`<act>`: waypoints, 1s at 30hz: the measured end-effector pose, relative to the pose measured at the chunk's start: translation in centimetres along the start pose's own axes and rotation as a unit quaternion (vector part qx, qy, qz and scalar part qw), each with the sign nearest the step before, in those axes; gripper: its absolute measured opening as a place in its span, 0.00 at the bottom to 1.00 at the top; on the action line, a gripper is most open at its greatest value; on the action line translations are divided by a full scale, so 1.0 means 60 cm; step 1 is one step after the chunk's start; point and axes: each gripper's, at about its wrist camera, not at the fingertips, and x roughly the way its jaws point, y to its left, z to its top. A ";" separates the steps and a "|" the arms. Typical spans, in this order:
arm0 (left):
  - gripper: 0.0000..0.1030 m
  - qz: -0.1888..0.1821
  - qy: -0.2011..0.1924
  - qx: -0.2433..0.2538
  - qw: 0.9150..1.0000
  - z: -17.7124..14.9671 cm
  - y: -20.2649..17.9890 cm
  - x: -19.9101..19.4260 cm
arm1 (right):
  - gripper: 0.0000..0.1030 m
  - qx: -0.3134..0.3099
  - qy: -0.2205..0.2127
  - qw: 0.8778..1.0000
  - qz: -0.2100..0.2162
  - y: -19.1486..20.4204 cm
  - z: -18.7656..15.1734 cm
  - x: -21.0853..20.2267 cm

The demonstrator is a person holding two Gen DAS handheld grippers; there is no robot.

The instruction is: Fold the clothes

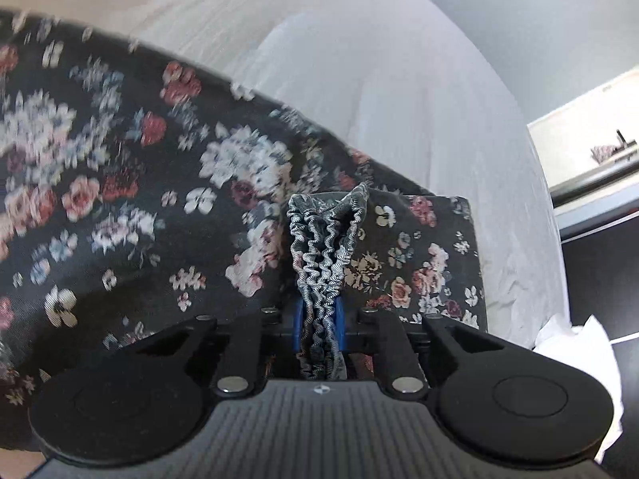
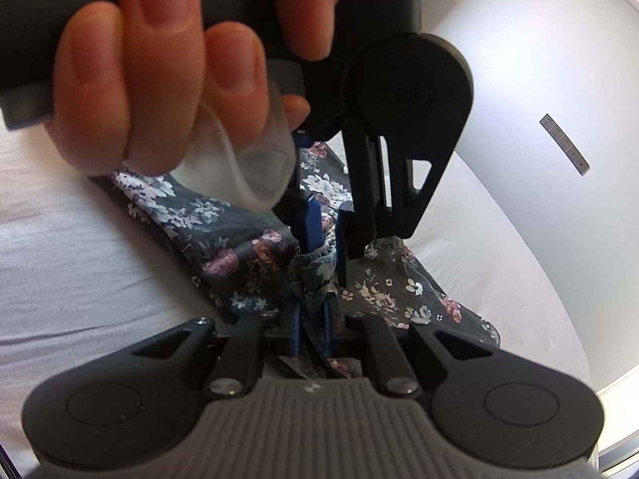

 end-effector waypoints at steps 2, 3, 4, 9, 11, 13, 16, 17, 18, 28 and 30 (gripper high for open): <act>0.17 0.006 -0.016 0.023 1.000 0.002 -0.011 -0.020 | 0.30 0.004 -0.002 1.000 0.000 -0.005 -0.003 -0.002; 0.17 0.008 -0.026 0.034 0.999 0.006 -0.016 -0.034 | 0.33 0.006 -0.005 1.000 -0.002 -0.009 -0.004 -0.004; 0.17 0.009 -0.036 0.044 0.998 0.010 -0.020 -0.048 | 0.39 0.008 -0.011 1.000 -0.005 -0.012 -0.005 -0.007; 0.17 0.014 -0.069 0.100 0.993 0.037 -0.060 -0.126 | 0.50 0.015 -0.084 0.996 -0.020 -0.021 -0.003 -0.040; 0.17 0.021 -0.079 0.121 0.989 0.053 -0.084 -0.155 | 0.50 0.032 -0.124 0.992 -0.007 -0.023 0.002 -0.061; 0.17 0.019 -0.092 0.138 0.986 0.063 -0.104 -0.190 | 0.46 0.063 -0.142 0.988 0.012 -0.011 0.017 -0.080; 0.17 0.018 -0.113 0.165 0.980 0.077 -0.135 -0.241 | 0.34 0.088 -0.146 0.985 0.029 -0.015 0.047 -0.054; 0.17 0.020 -0.119 0.176 0.977 0.081 -0.142 -0.261 | 0.34 0.088 -0.146 0.985 0.033 -0.014 0.048 -0.052; 0.17 0.024 -0.125 0.186 0.974 0.086 -0.148 -0.280 | 0.34 0.088 -0.144 0.985 0.036 -0.012 0.048 -0.050; 0.17 0.053 -0.164 0.185 0.967 0.118 -0.114 -0.451 | 0.35 0.146 -0.054 0.988 0.022 -0.004 0.007 -0.020; 0.17 0.064 -0.172 0.178 0.967 0.124 -0.094 -0.475 | 0.35 0.148 -0.060 0.987 0.027 0.002 0.009 -0.022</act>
